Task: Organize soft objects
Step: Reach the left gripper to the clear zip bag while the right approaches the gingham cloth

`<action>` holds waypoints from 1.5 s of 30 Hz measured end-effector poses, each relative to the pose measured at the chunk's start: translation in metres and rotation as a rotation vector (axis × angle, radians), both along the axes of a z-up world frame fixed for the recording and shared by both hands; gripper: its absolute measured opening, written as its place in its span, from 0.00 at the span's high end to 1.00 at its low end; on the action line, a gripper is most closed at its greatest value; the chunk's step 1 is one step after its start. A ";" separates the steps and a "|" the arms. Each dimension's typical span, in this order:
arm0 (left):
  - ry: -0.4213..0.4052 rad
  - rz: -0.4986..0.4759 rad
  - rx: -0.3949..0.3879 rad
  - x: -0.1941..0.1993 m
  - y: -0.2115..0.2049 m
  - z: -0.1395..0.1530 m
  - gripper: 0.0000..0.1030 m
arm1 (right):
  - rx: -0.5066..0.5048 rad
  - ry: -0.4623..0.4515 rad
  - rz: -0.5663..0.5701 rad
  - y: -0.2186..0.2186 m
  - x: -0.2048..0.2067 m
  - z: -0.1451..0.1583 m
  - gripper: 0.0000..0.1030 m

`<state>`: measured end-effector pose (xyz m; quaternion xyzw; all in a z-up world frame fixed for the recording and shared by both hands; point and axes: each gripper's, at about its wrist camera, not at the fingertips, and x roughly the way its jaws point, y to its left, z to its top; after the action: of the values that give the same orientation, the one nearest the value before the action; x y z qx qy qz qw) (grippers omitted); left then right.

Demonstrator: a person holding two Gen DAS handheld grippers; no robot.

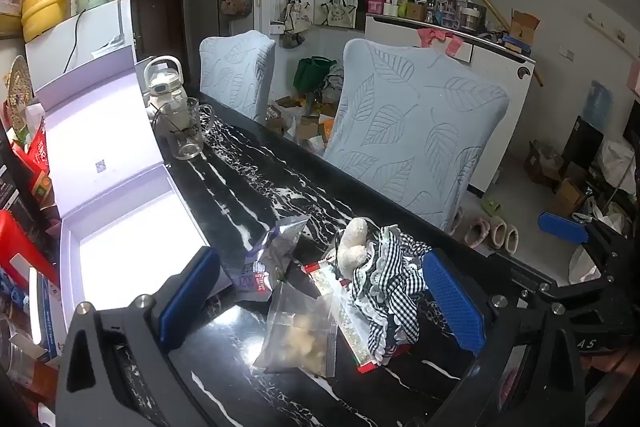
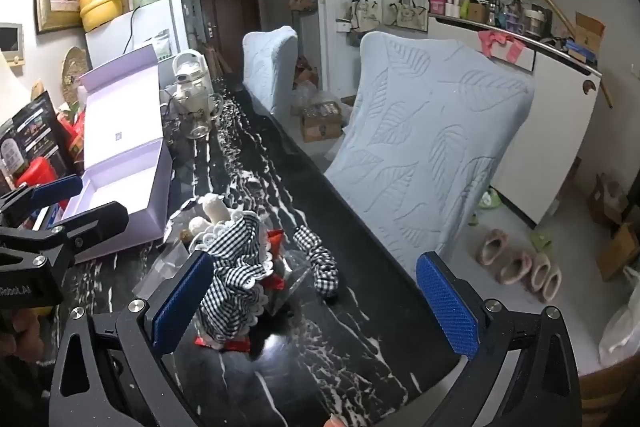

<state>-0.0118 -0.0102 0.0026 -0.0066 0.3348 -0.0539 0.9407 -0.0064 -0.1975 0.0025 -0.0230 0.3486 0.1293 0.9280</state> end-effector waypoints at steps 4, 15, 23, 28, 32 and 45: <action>0.011 0.001 -0.005 0.003 -0.002 -0.008 0.00 | 0.017 0.014 0.016 -0.004 0.006 -0.006 0.00; 0.074 -0.021 0.008 0.003 0.001 -0.049 0.00 | 0.092 0.075 0.099 -0.012 0.016 -0.040 0.00; 0.161 -0.022 -0.016 0.010 0.005 -0.083 0.00 | 0.096 0.094 0.131 -0.016 0.025 -0.057 0.00; 0.204 -0.003 -0.011 0.019 0.011 -0.100 0.00 | 0.084 0.137 0.149 -0.017 0.028 -0.068 0.00; 0.239 -0.016 -0.047 0.026 0.014 -0.112 0.00 | 0.093 0.141 0.157 -0.022 0.029 -0.071 0.00; 0.276 -0.038 -0.097 0.036 0.015 -0.132 0.42 | 0.080 0.124 0.176 -0.014 0.034 -0.080 0.00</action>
<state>0.0241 0.0047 -0.1295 -0.0532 0.4580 -0.0863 0.8831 0.0280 -0.2115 -0.0773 -0.0085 0.3964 0.2254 0.8899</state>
